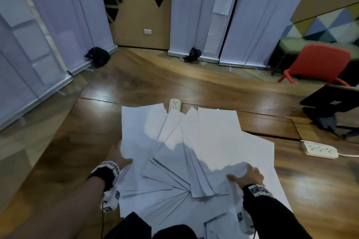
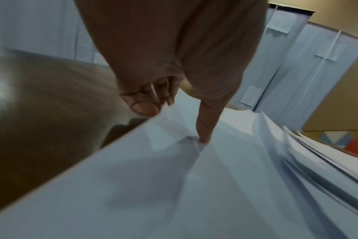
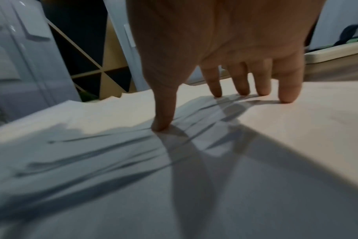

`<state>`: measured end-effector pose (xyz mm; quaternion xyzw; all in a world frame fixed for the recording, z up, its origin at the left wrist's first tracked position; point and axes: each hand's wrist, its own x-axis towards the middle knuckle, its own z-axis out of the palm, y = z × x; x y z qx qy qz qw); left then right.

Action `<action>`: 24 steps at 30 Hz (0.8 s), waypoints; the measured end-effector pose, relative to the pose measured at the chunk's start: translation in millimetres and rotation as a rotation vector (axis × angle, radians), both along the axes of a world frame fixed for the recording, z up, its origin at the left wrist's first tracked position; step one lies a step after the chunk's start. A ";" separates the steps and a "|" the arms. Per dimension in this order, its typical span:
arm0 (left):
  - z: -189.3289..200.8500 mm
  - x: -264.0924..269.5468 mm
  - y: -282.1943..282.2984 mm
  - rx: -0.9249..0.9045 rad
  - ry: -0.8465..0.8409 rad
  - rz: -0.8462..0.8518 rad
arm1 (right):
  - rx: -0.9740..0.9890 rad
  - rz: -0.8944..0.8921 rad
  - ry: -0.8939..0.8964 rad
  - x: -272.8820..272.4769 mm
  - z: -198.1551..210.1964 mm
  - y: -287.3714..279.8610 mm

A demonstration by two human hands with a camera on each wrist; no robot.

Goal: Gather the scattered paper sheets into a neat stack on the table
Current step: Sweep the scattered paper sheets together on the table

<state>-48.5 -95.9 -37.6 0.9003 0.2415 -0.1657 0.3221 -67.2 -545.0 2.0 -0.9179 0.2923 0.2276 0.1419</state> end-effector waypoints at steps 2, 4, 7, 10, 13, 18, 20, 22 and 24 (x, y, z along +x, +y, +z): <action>1.4 -11.0 -18.4 -0.023 0.006 -0.049 | 0.002 -0.004 0.039 -1.4 3.5 17.5; -1.6 -16.9 -23.3 -0.150 -0.007 -0.002 | 0.004 -0.017 0.063 1.1 1.8 26.8; -0.8 -11.8 -12.3 -0.250 -0.028 0.144 | 0.026 -0.102 0.003 9.6 -1.9 20.4; 8.8 -2.0 -8.9 -0.249 -0.018 0.148 | 0.044 -0.145 -0.018 14.4 -3.1 14.4; 5.2 8.0 -11.4 -0.254 -0.050 0.111 | 0.057 -0.083 0.008 15.0 -7.9 18.1; -7.8 -2.7 -13.3 -0.404 -0.137 0.093 | 0.063 -0.043 0.033 16.8 -5.0 22.5; -12.2 -10.7 -8.5 -0.514 -0.162 0.147 | 0.086 -0.026 0.029 16.9 -2.9 22.1; -15.9 -15.2 -3.5 -0.575 -0.177 0.177 | 0.127 0.012 0.024 16.5 -3.1 20.5; -18.2 -17.2 -2.5 -0.589 -0.187 0.182 | 0.171 0.026 0.039 14.5 -3.3 22.4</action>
